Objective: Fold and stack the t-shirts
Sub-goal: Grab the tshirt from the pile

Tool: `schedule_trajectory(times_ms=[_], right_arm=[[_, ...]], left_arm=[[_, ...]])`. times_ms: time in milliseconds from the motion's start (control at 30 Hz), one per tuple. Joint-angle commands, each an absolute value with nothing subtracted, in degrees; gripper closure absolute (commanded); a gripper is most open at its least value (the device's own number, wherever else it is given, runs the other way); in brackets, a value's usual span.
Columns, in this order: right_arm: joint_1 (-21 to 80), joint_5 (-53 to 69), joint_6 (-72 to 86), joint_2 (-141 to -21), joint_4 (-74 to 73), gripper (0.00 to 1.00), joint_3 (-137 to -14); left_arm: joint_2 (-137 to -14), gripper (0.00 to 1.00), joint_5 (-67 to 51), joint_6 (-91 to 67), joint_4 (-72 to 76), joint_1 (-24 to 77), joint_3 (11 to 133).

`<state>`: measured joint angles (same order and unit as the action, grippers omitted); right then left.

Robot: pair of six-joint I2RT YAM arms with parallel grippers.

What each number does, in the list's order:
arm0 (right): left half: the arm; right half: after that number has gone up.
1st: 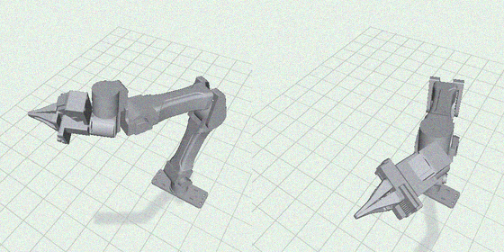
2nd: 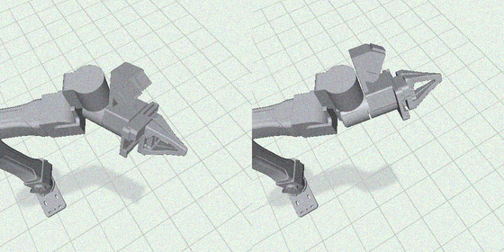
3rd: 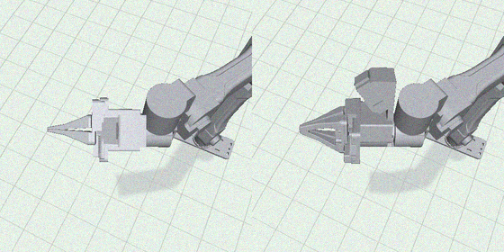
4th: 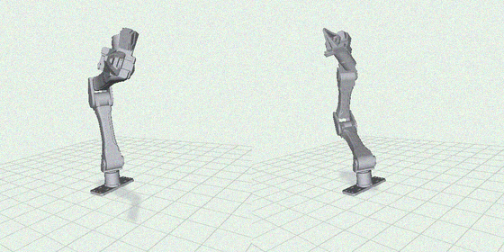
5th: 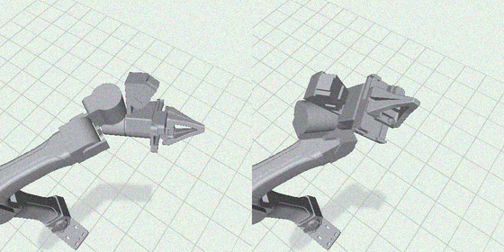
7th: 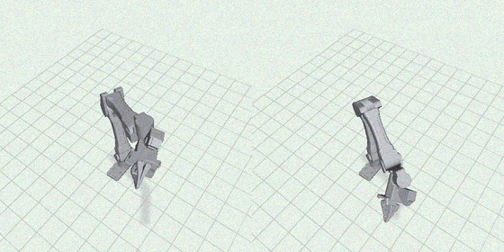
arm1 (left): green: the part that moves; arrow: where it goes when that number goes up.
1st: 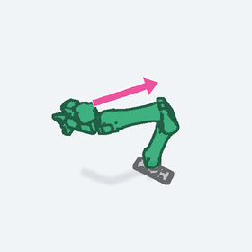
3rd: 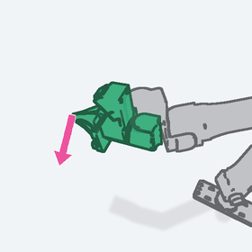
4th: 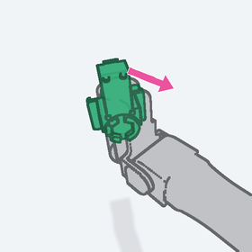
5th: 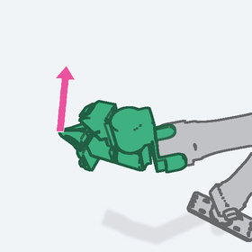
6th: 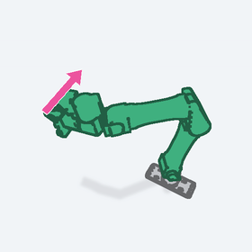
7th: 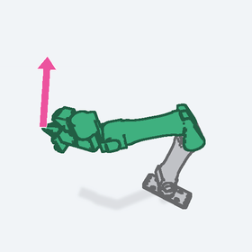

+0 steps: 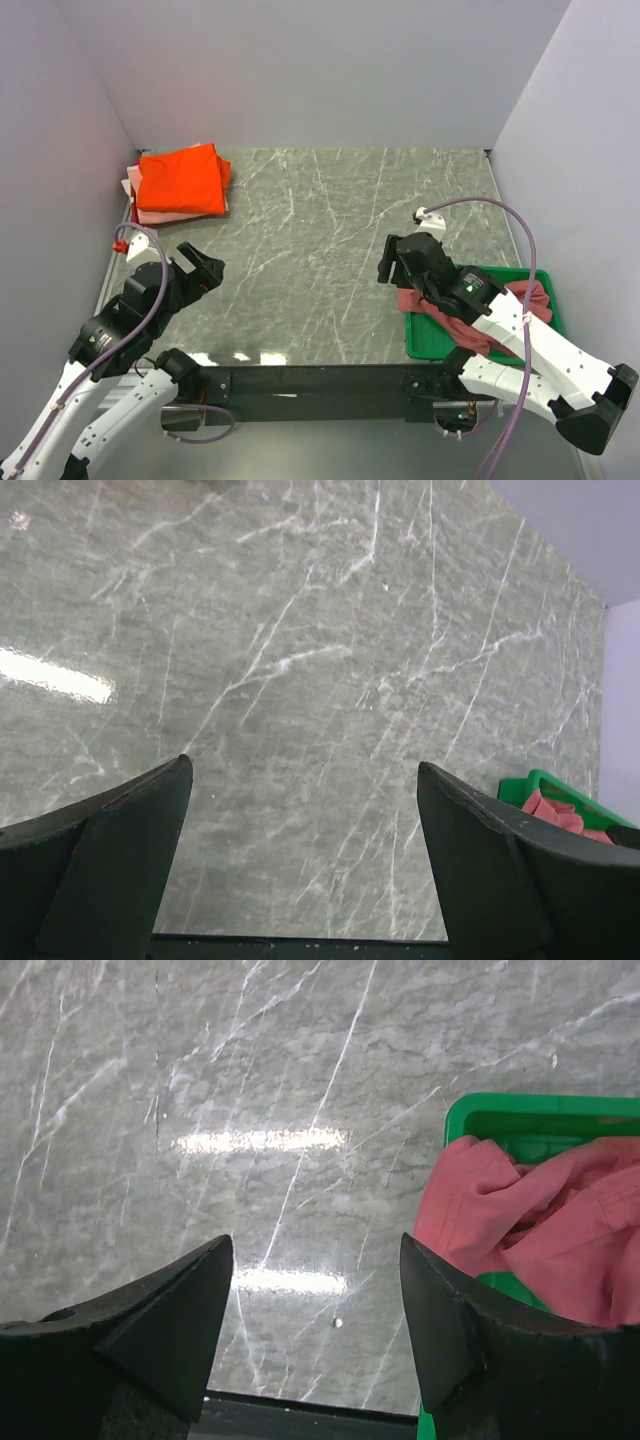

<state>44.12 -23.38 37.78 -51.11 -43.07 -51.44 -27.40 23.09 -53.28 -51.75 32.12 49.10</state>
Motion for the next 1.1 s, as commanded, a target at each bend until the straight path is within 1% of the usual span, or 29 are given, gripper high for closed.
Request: schedule_trajectory(times_ms=[0, 100, 200, 267, 300, 433, 500, 533, 567, 667, 700, 767, 800, 933, 1033, 1067], right_arm=[[44.6, -26.9, 37.7, -50.5, -40.4, 0.26, -52.7], [44.6, -28.5, 39.6, -50.5, -40.6, 0.25, -52.3], [44.6, -29.7, 41.5, -50.5, -41.7, 0.24, -51.9], [44.5, -30.6, 43.9, -50.5, -43.2, 0.21, -51.4], [44.5, -30.8, 45.0, -50.5, -43.7, 0.16, -51.2], [43.3, -30.6, 49.2, -50.6, -43.7, 0.11, -48.3], [40.3, -29.5, 50.9, -50.9, -43.2, 0.1, -47.0], [38.6, -28.7, 51.1, -51.1, -43.0, 0.1, -45.8], [33.6, -25.6, 50.8, -51.5, -42.3, 0.1, -45.0], [25.0, -20.9, 49.8, -50.9, -42.0, 0.1, -42.4], [20.2, -20.3, 49.2, -49.9, -42.1, 0.1, -41.7], [16.1, -19.1, 48.4, -49.1, -41.4, 0.09, -40.9], [11.6, -18.3, 48.2, -49.1, -41.4, 0.09, -40.0], [0.3, -11.6, 46.4, -52.9, -43.1, 0.09, -38.7], [-5.2, -11.6, 45.3, -54.7, -44.2, 0.09, -38.7], [-6.4, -11.3, 45.3, -55.3, -44.7, 0.05, -38.7]], left_arm=[[-27.9, 0.01, 26.6, -53.3, -50.6, 32.3, 52.0], [-28.0, 0.01, 26.7, -53.4, -50.4, 32.3, 51.2], [-27.9, 0.01, 24.7, -52.4, -46.2, 32.3, 49.0], [-28.5, 0.0, 23.4, -51.9, -42.4, 32.3, 48.1], [-28.8, 0.0, 22.3, -51.3, -41.3, 32.2, 47.9], [-33.1, 0.01, 22.7, -50.7, -38.1, 32.3, 48.2], [-37.2, 0.01, 22.2, -48.6, -36.6, 32.3, 49.3], [-38.6, 0.01, 21.5, -47.6, -35.8, 32.3, 49.6], [-41.5, 0.01, 21.3, -45.6, -35.2, 32.3, 50.1], [-47.1, 0.01, 20.2, -42.8, -32.9, 32.3, 52.2], [-49.0, 0.01, 19.6, -42.4, -32.1, 32.3, 53.5], [-50.3, 0.0, 18.8, -40.4, -30.2, 32.3, 53.8], [-50.9, 0.01, 18.5, -40.0, -28.3, 32.3, 53.7], [-54.7, 0.01, 15.7, -38.9, -24.6, 32.0, 53.3], [-58.6, 0.01, 12.6, -37.4, -23.3, 31.6, 54.7], [-59.6, 0.01, 12.2, -36.4, -23.1, 31.6, 55.3]])
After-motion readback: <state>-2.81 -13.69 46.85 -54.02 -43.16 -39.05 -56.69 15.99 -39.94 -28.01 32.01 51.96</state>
